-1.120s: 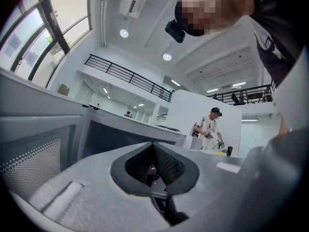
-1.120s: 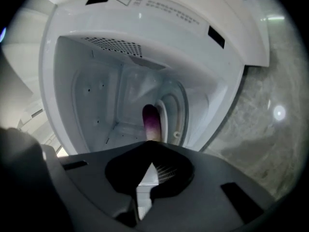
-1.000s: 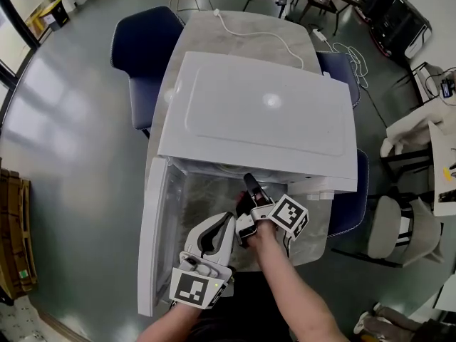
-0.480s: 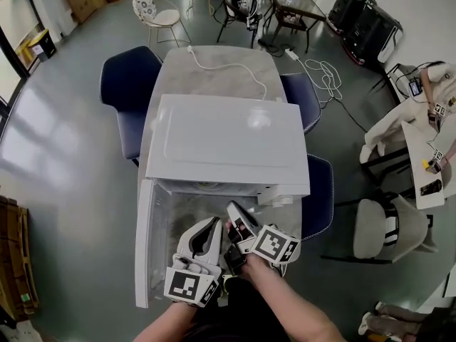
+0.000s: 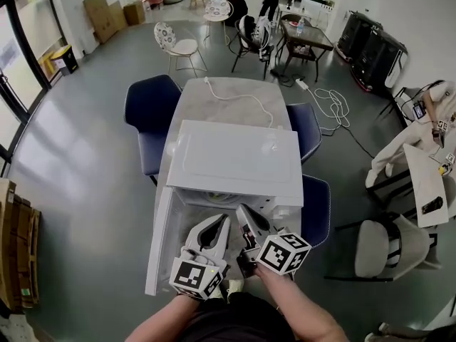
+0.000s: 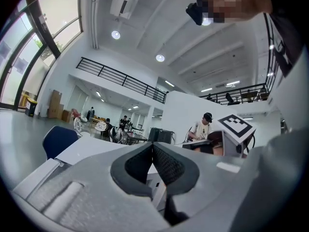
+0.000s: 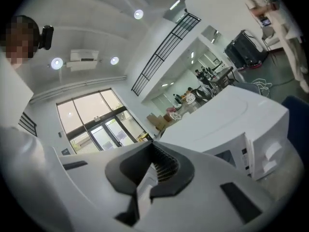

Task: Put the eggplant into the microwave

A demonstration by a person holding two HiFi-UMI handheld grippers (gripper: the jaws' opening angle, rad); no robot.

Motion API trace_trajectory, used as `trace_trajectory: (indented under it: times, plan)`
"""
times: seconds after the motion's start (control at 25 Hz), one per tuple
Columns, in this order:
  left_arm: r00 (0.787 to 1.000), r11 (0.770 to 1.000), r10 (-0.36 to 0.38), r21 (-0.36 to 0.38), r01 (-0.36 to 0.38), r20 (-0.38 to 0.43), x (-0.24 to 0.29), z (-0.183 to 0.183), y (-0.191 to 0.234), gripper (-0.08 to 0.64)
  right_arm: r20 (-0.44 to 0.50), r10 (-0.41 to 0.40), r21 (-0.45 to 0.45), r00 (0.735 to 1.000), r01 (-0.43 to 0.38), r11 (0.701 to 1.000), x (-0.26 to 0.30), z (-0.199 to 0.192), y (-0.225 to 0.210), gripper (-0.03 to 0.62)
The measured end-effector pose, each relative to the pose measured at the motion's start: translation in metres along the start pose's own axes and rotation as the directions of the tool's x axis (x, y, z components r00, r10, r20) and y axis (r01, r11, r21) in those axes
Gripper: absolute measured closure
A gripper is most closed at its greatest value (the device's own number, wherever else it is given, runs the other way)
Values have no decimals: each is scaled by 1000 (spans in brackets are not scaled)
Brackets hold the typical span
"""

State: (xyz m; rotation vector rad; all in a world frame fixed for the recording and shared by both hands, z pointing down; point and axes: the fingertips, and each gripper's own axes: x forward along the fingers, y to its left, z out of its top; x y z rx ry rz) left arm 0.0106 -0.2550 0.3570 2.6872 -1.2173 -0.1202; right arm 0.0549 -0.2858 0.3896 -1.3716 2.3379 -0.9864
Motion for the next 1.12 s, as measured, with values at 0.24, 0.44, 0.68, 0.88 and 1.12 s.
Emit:
trace_trajectory:
  times: [0.24,0.44,0.68,0.88,1.12]
  plan:
    - [999,999,-1,40,-1,32,-3,27,-10,552,-1,35,-189,999,-35,981,-5,23,27,591]
    - [999,998,-2,68,-2,54,-5,41,-15,552,8,56,-291,998,-52,955,-6,35,44,591]
    - [999,997,18,73,-22,48,-8,40,-16,552,2,69,-375,998,-63,925,-10,37,54,591]
    - [998,996,27,80,-31,52,-12,41,-19,552,-5,66,-411,998,-62,909,-15,34,57,591]
    - [998,995,32,90,-37,54,-17,38,-21,552,-6,67,-453,998,-62,889,-19,29,61,591]
